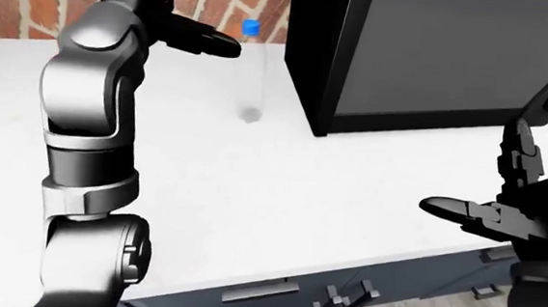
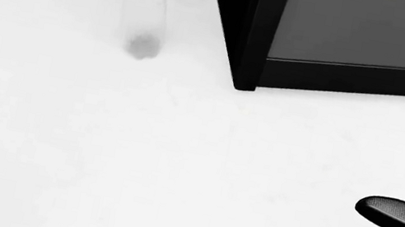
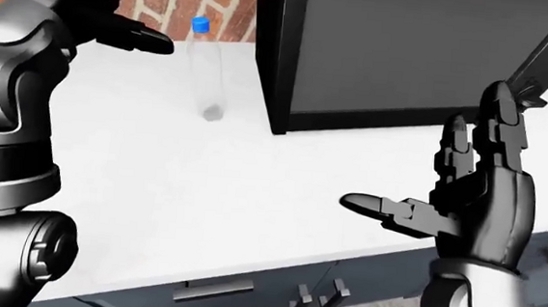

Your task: Move the drinks to the dining counter.

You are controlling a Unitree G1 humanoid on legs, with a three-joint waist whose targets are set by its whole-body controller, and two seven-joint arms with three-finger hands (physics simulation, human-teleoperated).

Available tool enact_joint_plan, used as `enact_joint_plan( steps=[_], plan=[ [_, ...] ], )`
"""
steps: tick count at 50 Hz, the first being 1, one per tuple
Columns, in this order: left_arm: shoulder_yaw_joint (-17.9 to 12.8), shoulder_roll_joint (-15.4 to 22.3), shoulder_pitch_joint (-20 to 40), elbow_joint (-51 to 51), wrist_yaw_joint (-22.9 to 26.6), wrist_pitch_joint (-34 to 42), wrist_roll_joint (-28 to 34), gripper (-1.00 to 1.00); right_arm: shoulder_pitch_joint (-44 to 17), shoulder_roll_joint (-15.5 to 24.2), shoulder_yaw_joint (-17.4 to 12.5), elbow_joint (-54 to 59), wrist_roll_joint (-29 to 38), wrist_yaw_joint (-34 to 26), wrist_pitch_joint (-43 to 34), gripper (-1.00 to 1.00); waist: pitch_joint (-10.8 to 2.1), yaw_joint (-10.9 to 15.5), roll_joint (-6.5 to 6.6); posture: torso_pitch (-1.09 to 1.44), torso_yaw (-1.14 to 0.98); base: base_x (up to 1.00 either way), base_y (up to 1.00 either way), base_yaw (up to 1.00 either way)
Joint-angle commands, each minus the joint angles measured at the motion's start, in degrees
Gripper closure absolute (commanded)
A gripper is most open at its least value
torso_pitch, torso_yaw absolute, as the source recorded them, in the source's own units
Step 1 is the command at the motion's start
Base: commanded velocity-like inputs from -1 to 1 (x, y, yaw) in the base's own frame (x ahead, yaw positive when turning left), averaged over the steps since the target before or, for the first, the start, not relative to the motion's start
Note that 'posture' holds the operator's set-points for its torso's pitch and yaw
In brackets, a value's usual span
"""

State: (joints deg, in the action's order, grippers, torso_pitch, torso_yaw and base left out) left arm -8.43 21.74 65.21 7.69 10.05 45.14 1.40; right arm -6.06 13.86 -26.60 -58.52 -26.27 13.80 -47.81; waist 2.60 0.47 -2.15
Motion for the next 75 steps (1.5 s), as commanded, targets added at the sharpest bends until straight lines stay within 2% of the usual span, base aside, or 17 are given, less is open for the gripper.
enact_joint_plan(
  steps=[1,5,10,13,23,34,46,58,64,75],
  plan=[
    [-0.6,1.4,1.3,-1.0,2.6,-4.9,-1.7,-1.00,-1.0,-0.1,-0.1,-1.5,2.2,-1.4,1.4,-1.00,-1.54,0.0,0.09,0.00,0.00,0.00,0.00,0.00],
    [-0.8,2.3,-0.7,0.2,6.0,-7.9,-3.4,-1.00,-1.2,-1.4,0.5,-1.4,4.4,-2.9,1.5,-1.00,-1.60,0.0,0.41,0.00,0.00,0.00,0.00,0.00],
    [-0.5,1.6,-2.5,3.7,9.5,-12.6,-4.5,-1.00,-1.2,-2.6,1.0,-0.8,6.4,-4.4,2.1,-1.00,-1.64,0.1,0.59,0.00,0.00,0.00,0.00,0.00],
    [-0.3,0.4,-2.5,7.0,9.4,-15.1,-4.6,-1.00,-1.1,-3.0,1.0,-0.6,7.0,-4.9,2.2,-1.00,-1.72,0.1,0.61,0.00,0.00,0.00,0.00,0.00],
    [0.3,-2.2,-4.2,10.9,8.2,-18.9,-6.8,-1.00,-0.8,-3.6,0.2,0.1,7.6,-5.9,3.0,-1.00,-1.79,0.0,0.64,0.00,0.00,0.00,0.00,0.00],
    [1.3,-4.3,-5.0,14.5,7.5,-21.6,-5.9,-1.00,-0.1,-4.2,0.7,1.1,8.4,-6.4,4.6,-1.00,-1.96,0.1,0.58,0.00,0.00,0.00,0.00,0.00],
    [2.1,-6.6,-1.7,25.1,2.7,-27.2,-4.4,-1.00,0.0,-4.4,0.5,1.2,8.3,-6.5,4.7,-1.00,-2.23,0.1,0.33,0.00,0.00,0.00,0.00,0.00],
    [2.7,-8.4,1.3,30.4,0.8,-29.4,-4.5,-1.00,-0.2,-4.0,0.2,1.5,7.9,-6.4,4.9,-1.00,-2.40,0.1,0.12,0.00,0.00,0.00,0.00,0.00],
    [2.5,-8.9,3.5,37.4,-0.1,-33.4,-4.9,-1.00,0.4,-4.3,0.0,1.8,7.9,-6.7,5.6,-1.00,-2.56,0.2,0.06,0.00,0.00,0.00,0.00,0.00],
    [2.5,-9.6,6.0,43.8,-2.3,-35.3,-5.0,-1.00,0.9,-4.5,0.2,2.6,8.4,-7.1,6.9,-1.00,-2.77,0.1,0.01,0.00,0.00,0.00,0.00,0.00]
  ],
)
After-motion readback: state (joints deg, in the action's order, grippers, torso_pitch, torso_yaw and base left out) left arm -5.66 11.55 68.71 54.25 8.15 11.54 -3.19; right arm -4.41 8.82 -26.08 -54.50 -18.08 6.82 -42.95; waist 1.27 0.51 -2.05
